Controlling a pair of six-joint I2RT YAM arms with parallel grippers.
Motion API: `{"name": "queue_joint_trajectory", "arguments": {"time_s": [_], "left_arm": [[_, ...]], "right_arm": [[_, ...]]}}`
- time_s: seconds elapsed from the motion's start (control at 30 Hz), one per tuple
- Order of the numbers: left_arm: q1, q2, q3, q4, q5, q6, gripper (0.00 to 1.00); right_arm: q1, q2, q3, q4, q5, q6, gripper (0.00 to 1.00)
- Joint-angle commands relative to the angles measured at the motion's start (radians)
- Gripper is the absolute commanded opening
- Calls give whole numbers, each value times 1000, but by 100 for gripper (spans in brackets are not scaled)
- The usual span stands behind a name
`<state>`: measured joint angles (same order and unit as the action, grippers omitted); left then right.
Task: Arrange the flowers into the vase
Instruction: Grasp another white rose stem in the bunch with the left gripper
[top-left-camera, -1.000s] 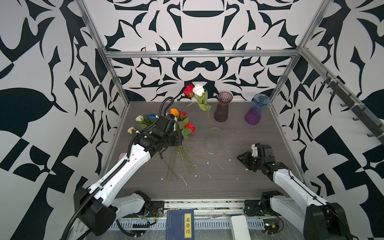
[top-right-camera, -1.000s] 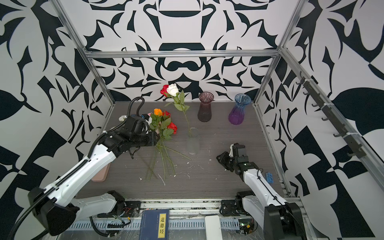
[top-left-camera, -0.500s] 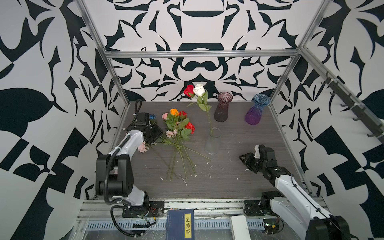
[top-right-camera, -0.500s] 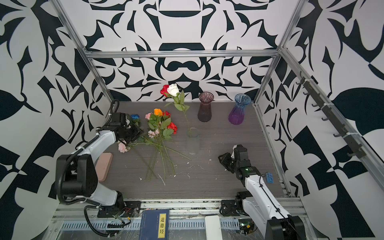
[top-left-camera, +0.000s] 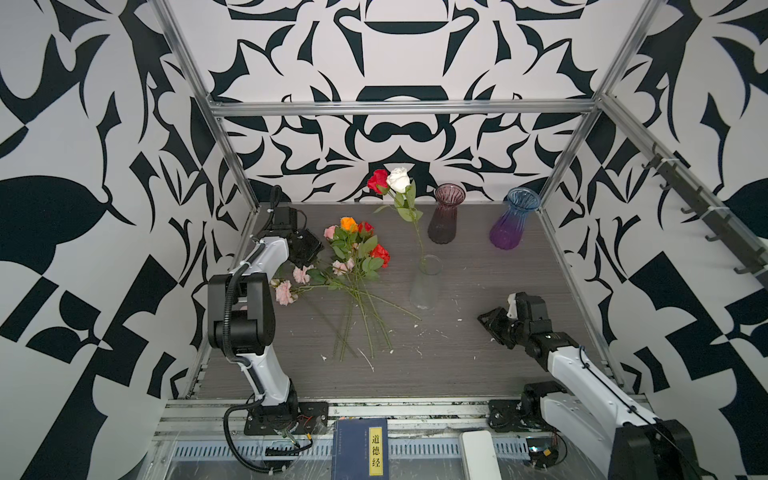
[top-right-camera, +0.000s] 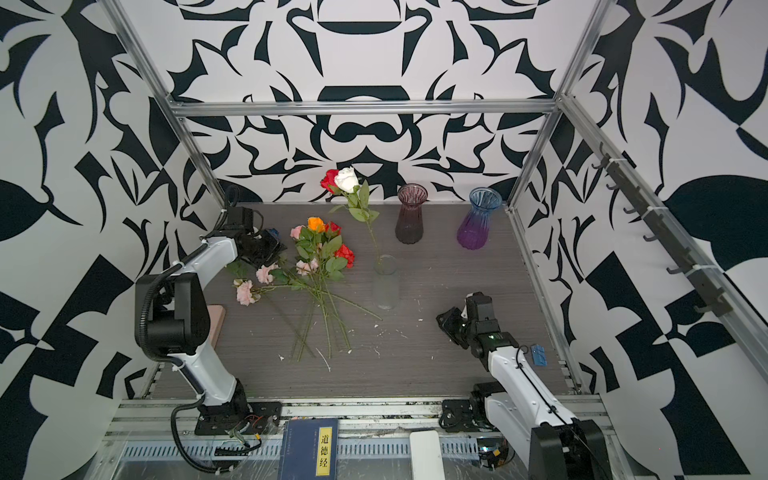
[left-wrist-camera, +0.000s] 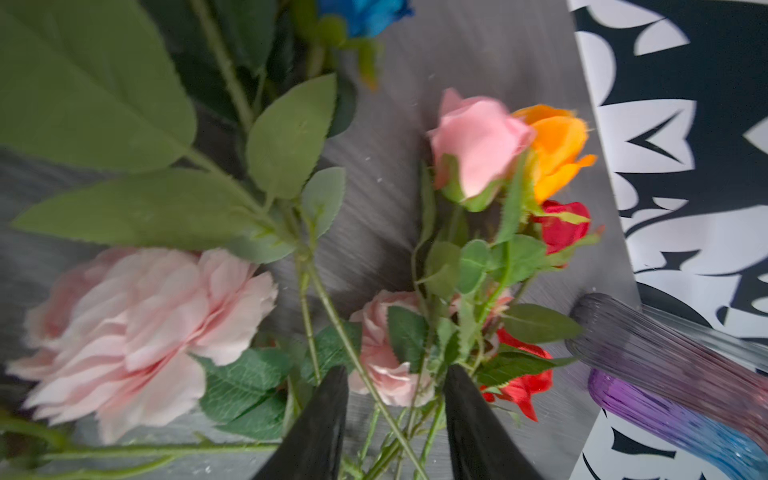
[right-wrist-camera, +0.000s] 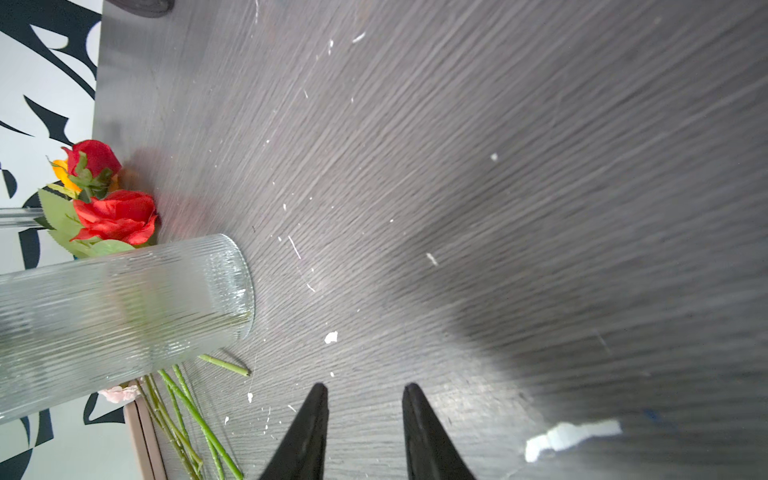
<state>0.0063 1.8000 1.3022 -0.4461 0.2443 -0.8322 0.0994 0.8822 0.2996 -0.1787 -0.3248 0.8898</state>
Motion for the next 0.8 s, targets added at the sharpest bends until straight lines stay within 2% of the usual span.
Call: {"name": "queue_joint_trajectory", "arguments": {"time_s": [0.0, 0.57, 0.6, 0.67, 0.77], "left_arm": [[1, -3, -44, -9, -19, -74, 45], [-4, 128, 28, 16, -57, -86, 40], [-4, 133, 30, 20, -55, -87, 38], [-3, 140, 34, 37, -43, -88, 21], [-5, 128, 46, 44, -31, -88, 5]], "right_arm": [[-4, -24, 6, 8, 14, 1, 34], [-4, -34, 2, 5, 18, 2, 34], [-5, -33, 2, 5, 18, 1, 34], [-5, -28, 0, 10, 16, 3, 34], [-6, -25, -3, 17, 15, 6, 34]]}}
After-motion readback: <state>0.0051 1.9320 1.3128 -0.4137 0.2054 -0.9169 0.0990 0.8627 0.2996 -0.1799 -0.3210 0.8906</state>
